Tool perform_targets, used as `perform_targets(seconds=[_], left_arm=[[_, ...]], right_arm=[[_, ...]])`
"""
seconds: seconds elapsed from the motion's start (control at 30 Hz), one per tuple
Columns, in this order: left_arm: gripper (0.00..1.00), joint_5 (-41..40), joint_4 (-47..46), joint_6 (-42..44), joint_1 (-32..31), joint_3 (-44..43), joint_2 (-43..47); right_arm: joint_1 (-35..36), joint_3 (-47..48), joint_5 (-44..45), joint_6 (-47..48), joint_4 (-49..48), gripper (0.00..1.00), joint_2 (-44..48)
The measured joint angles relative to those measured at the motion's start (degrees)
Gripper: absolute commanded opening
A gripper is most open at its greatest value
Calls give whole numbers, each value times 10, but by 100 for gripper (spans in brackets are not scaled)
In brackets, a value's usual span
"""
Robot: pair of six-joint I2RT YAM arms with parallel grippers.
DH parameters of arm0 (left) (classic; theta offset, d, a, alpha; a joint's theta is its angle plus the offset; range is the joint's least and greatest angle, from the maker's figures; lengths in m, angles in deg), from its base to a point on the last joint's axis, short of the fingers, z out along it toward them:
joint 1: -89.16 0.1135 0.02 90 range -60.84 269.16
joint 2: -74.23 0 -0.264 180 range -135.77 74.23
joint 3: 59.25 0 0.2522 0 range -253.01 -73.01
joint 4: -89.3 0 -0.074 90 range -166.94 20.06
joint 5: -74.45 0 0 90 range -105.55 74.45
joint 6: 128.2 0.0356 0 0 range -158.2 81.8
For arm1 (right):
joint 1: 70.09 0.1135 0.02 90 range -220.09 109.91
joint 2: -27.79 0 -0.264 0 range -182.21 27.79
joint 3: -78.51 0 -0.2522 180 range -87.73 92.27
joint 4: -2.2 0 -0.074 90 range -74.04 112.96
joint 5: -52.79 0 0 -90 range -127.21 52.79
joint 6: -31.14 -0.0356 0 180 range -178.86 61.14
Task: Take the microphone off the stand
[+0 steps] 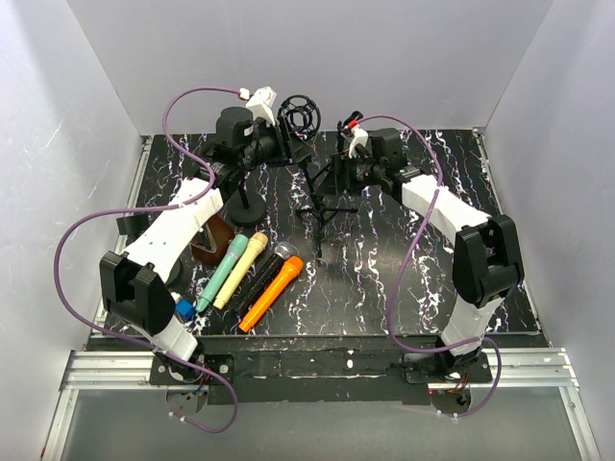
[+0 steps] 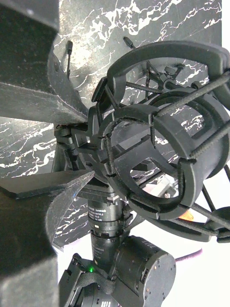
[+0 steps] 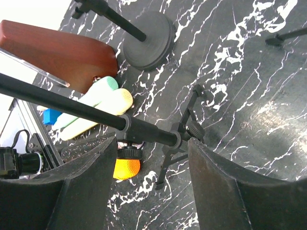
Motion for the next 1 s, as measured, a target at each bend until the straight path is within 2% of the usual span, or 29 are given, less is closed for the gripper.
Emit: perform_targets(seconds=[0.6,0.67,0.77,0.83,0.93,1.0], left_arm=[[0,3,0,1,-2,-3,-4],[13,5,0,1,-1,-3,-4],[50,13,-1,6,-1,-3,-4],[65,27,-2,16,-1,-3,-4],[77,61,0,35,-1,-2,-9],[81,87,-2,49,-1,2,-13]], right_arm=[[10,-70,63,38,27,66,0],[9,-77,65,53,28,66,1],[9,-95,65,78,30,66,10],[7,-111,67,96,38,67,25],[2,-130,68,111,56,67,57],[-10,-135,67,113,68,67,78]])
